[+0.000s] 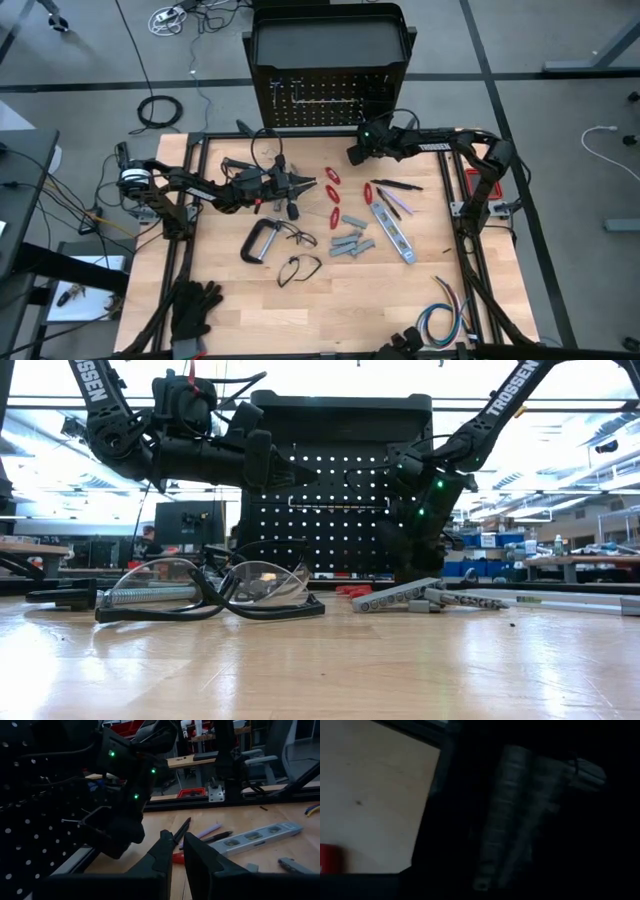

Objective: Hang tools onto peg board
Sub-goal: Put the screwdriver bits on the table

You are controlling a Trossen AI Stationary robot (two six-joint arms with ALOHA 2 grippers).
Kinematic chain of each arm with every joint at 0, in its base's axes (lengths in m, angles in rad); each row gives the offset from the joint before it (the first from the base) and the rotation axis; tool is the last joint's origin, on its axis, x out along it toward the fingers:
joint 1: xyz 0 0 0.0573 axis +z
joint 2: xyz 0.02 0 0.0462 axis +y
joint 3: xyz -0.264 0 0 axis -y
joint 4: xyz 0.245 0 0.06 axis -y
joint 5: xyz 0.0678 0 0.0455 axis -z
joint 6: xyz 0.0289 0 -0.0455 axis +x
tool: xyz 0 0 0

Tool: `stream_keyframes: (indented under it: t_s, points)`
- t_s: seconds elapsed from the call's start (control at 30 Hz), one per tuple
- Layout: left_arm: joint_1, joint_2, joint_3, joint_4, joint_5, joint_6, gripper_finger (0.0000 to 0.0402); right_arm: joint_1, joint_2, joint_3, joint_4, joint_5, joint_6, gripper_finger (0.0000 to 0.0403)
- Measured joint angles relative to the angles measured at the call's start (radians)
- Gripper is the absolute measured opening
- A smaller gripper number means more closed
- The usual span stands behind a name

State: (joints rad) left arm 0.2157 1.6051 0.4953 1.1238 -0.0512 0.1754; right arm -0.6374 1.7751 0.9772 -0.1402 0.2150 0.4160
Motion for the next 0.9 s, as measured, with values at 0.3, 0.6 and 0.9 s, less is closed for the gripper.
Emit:
stream_keyframes:
  t_s: [0.3, 0.6, 0.9]
  points:
    - [0.0, 0.0, 0.0, -0.004, -0.002, 0.002, 0.0047, -0.003, -0.004, 0.0, 0.007, -0.03, -0.003, 0.0125]
    - [0.0, 0.0, 0.0, -0.003, -0.003, 0.003, 0.0047, -0.003, -0.005, 0.0, 0.005, -0.025, -0.006, 0.009]
    - [0.0, 0.0, 0.0, -0.016, -0.007, 0.003, 0.0047, 0.001, -0.064, 0.001, -0.046, -0.004, -0.03, 0.0086]
